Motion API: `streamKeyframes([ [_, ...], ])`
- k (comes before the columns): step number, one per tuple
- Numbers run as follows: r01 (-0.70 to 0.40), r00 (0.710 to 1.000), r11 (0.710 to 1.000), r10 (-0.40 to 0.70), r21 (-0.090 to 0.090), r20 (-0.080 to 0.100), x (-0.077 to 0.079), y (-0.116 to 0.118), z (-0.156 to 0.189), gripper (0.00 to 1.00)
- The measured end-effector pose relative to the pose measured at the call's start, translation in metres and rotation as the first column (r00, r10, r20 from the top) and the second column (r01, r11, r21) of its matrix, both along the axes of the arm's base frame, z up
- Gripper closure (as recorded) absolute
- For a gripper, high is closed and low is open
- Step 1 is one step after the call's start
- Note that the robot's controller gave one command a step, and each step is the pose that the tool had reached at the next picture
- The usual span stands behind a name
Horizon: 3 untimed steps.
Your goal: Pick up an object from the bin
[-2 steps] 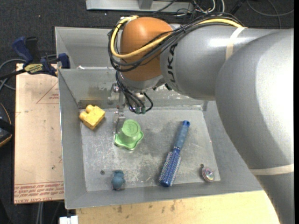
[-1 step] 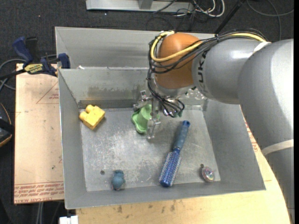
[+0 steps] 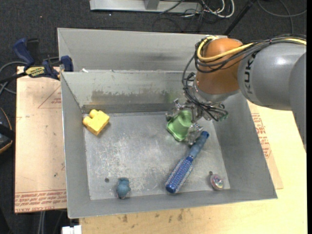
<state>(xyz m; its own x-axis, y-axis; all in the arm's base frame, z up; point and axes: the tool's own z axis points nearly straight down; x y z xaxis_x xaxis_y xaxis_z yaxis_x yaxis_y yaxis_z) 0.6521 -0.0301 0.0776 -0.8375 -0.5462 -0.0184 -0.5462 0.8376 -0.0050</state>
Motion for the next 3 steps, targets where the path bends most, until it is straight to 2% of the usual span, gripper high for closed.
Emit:
streamKeyframes([
  [1,-0.003,1.0,1.0,0.003,-0.001,0.0,0.0,0.001,0.001,1.0],
  [2,-0.252,0.968,0.968,0.252,-0.014,0.007,-0.018,0.032,0.002,1.0],
  [3,-0.26,0.966,0.966,0.26,-0.007,-0.008,-0.053,0.043,0.108,1.0],
])
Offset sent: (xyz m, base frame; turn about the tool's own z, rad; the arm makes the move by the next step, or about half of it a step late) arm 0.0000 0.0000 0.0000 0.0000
